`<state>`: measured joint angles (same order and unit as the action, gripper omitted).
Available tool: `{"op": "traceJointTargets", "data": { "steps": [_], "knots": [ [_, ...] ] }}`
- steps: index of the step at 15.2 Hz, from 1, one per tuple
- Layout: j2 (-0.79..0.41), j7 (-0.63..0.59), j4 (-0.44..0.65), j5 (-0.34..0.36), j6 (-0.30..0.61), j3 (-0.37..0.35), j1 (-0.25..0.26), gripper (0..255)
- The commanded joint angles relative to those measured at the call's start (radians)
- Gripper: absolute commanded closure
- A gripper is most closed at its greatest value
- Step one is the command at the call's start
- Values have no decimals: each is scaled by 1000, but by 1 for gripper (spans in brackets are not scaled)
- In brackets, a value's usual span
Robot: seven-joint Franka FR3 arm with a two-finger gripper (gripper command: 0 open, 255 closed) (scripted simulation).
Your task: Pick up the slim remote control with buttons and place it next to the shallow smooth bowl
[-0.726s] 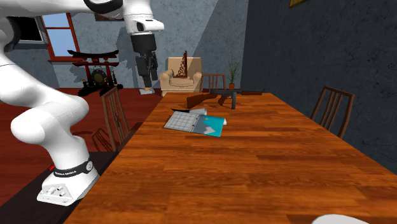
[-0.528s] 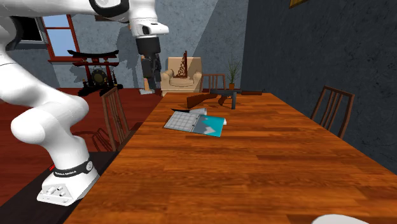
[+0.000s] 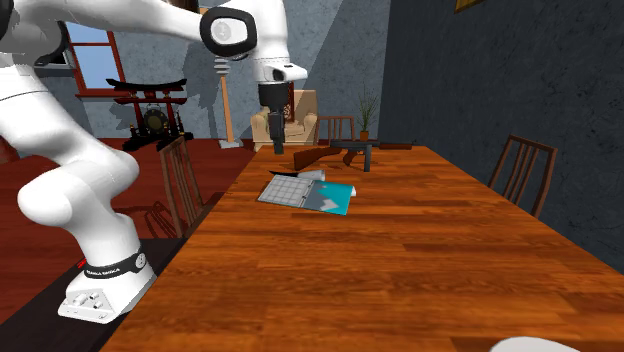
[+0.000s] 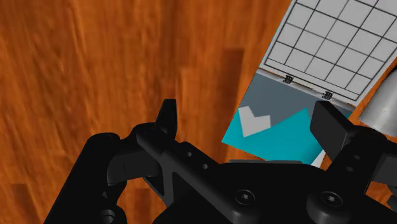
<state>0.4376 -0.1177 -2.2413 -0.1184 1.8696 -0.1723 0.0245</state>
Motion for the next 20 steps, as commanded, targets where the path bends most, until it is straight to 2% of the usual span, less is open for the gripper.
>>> {"op": "traceJointTargets", "data": {
  "steps": [1,11,20],
  "knots": [
    [-72,-19,38,7,33,-24,5,0],
    [-456,-120,280,112,151,-111,33,0],
    [-827,-205,618,251,145,-127,116,0]
  ]
}}
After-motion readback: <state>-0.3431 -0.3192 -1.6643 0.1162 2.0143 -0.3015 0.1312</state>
